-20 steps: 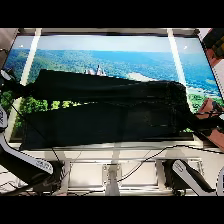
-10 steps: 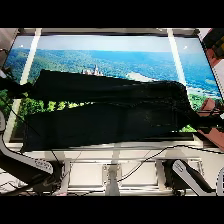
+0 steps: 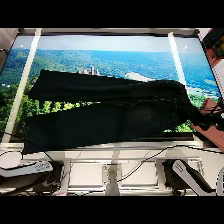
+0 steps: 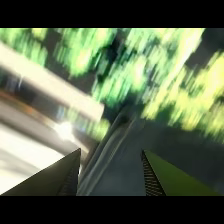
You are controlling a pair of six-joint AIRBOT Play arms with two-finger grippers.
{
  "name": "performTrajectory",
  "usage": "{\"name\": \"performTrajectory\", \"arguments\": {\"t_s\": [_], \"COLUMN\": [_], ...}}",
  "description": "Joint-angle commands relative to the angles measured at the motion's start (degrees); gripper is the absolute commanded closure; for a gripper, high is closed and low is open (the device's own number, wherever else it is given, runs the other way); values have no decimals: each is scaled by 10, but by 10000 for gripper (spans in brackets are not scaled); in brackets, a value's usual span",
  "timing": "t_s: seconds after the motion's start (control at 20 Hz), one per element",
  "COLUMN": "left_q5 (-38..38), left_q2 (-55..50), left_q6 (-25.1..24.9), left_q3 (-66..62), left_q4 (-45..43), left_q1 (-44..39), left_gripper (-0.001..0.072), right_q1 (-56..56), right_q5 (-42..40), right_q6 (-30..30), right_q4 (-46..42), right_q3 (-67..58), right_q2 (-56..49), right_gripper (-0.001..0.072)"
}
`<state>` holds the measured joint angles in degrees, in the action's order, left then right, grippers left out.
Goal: Fold the clothes and pants, and hang the long-sleeved shirts on hangers.
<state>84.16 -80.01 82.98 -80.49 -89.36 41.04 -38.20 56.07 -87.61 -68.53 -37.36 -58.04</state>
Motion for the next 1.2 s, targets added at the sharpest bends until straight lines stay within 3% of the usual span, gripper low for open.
{"name": "performTrajectory", "arguments": {"t_s": [0.0,0.1,0.15,0.35,0.7,1.15], "left_q5": [37,38,38,25,-65,-72], "left_q2": [92,119,125,127,114,17], "left_q6": [-74,-101,-119,-169,-183,-235], "left_q3": [135,218,252,338,367,369], "left_q4": [1,44,72,79,13,45], "left_q1": [70,116,136,183,195,195], "left_gripper": [277,268,204,195,196,197], "right_q1": [0,0,0,0,0,0], "right_q5": [-18,-17,-17,-18,-18,-14], "right_q6": [2,2,2,2,2,2], "right_q4": [8,8,8,8,8,10], "right_q3": [0,0,0,0,0,0], "right_q2": [0,0,0,0,0,1], "right_gripper": [660,660,660,660,660,660]}}
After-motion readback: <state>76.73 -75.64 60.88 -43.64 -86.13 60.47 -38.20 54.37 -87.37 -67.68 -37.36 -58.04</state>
